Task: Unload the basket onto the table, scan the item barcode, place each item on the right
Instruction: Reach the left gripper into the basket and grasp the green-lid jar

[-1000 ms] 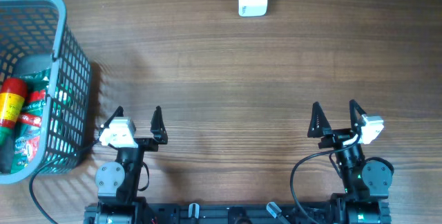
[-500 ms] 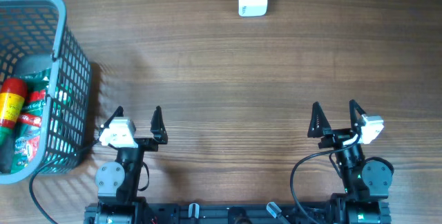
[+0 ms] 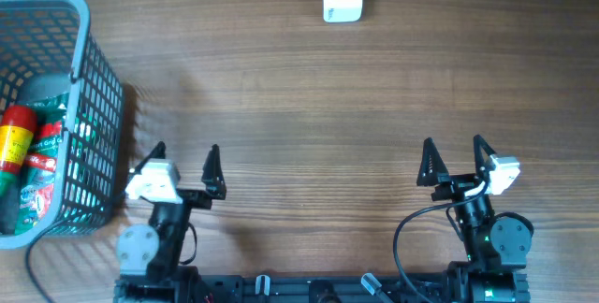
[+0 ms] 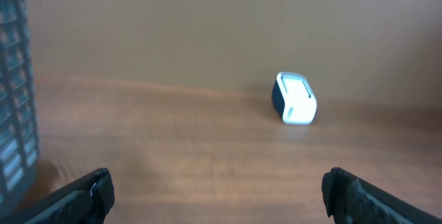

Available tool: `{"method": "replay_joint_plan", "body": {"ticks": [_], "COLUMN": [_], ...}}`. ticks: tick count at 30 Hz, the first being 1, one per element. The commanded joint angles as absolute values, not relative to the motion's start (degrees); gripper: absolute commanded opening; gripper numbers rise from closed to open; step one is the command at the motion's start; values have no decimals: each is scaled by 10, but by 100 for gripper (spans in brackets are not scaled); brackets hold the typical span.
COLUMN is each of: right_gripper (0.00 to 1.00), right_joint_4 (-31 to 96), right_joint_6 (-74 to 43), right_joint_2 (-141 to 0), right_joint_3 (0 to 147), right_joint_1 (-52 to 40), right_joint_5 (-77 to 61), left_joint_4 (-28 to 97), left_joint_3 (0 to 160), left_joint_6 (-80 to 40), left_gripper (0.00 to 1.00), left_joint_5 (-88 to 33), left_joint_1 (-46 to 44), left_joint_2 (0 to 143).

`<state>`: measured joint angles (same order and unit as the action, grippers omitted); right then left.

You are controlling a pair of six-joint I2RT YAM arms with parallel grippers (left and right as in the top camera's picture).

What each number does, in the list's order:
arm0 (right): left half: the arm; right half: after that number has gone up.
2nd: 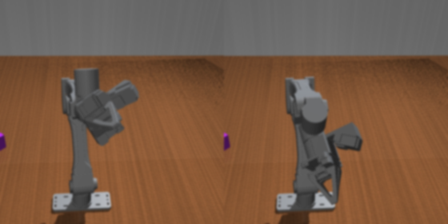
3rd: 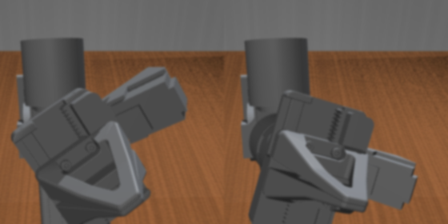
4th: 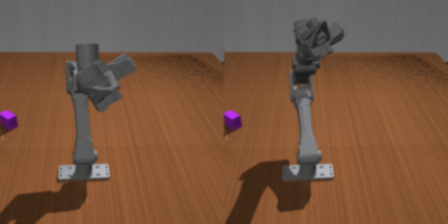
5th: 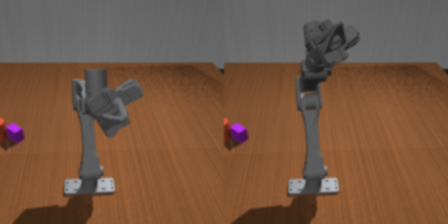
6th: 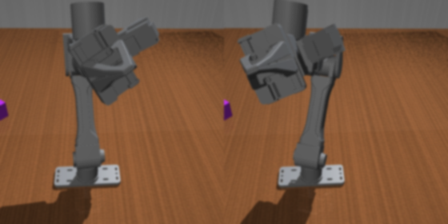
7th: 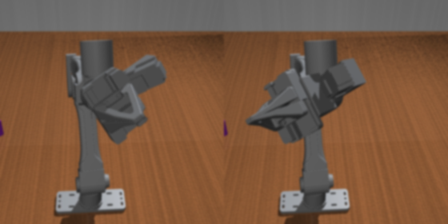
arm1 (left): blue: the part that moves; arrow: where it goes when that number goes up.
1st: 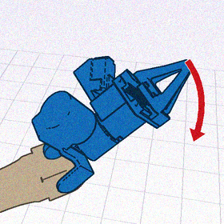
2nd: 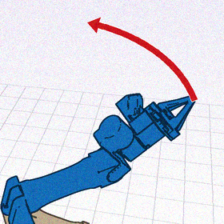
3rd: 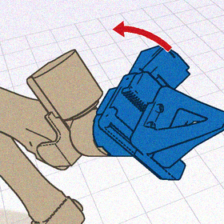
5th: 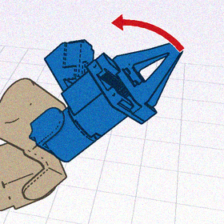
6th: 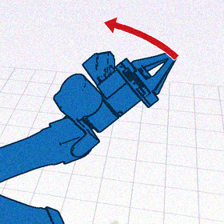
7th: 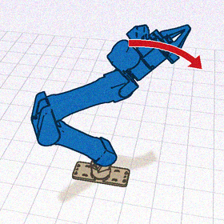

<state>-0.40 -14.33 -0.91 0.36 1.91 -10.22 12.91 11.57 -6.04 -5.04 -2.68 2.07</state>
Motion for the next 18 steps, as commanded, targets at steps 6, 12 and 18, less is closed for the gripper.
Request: {"method": "replay_joint_plan", "body": {"ticks": [6, 12, 18], "right_gripper": [100, 100, 100], "right_joint_4": [-7, -7, -7], "right_joint_6": [-151, -151, -151], "right_joint_2": [-12, -12, -12], "right_joint_3": [3, 3, 3], "right_joint_1": [15, 15, 15], "right_joint_5": [-94, -94, -94], "left_joint_4": [258, 358, 470], "left_joint_3": [326, 471, 519], "left_joint_6": [-70, -73, -73], "left_gripper": [100, 100, 100], "left_joint_5": [-63, -96, -195], "left_joint_1": [-27, -27, -27], "left_joint_2": [171, 286, 337]}}
